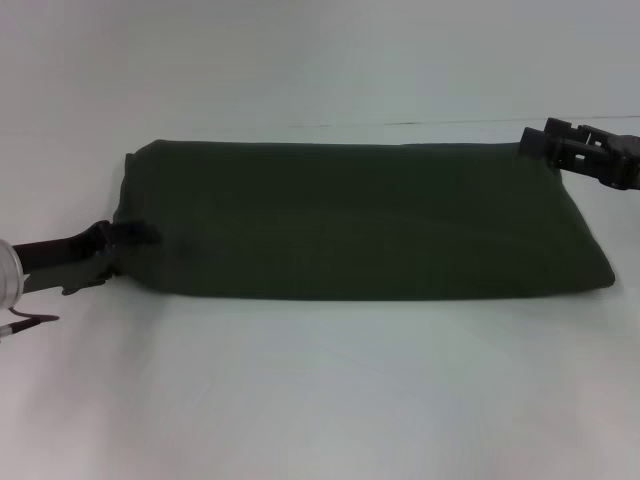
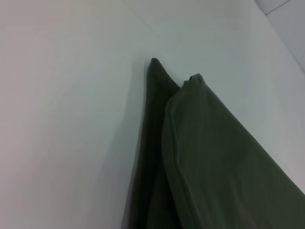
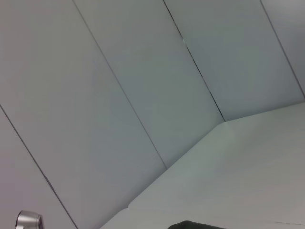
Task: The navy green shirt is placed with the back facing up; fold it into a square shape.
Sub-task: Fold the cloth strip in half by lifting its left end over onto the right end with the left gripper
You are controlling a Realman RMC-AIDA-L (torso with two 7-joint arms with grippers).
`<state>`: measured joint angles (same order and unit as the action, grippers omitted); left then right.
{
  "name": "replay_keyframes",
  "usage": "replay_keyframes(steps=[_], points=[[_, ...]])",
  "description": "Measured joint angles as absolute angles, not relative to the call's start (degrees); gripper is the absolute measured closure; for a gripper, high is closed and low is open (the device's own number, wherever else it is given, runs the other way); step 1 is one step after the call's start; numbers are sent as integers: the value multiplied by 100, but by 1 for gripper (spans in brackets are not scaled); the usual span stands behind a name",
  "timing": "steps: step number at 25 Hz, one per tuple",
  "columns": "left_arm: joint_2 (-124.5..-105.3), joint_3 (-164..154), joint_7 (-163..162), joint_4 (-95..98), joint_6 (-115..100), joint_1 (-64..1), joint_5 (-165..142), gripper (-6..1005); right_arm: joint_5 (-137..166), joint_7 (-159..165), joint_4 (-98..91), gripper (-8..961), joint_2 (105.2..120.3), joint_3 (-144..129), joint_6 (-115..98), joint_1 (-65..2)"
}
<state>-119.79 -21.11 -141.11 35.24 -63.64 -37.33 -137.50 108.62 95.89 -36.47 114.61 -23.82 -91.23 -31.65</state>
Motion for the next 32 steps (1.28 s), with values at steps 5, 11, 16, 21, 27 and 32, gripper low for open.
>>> replay_keyframes(steps=[5, 11, 16, 21, 27, 32], points=[[-11979, -2110, -14076, 3528, -6369, -3729, -13783, 275, 10862, 9588, -3647, 13, 11460, -2382, -9123, -3155], [-11975, -2142, -13677, 3533, -6442, -3727, -13789, 315, 10863, 9588, -3647, 13, 11460, -2382, -9123, -3155], [-11970, -2254, -13651, 3539, -6424, -3737, -13811, 390, 10863, 9576, -3644, 13, 11468, -2387, -9130, -3155], [-11978, -2265, -13649, 3567, -6411, -3729, -13808, 603, 10863, 9553, -3638, 13, 11482, -2382, -9133, -3125], [-11987, -2267, -13596, 3586, -6400, -3708, -13767, 836, 10836, 9546, -3639, 13, 11487, -2381, -9189, -3084], [-11990, -2234, -13559, 3586, -6353, -3690, -13762, 988, 10804, 9538, -3639, 13, 11495, -2382, -9194, -3073]])
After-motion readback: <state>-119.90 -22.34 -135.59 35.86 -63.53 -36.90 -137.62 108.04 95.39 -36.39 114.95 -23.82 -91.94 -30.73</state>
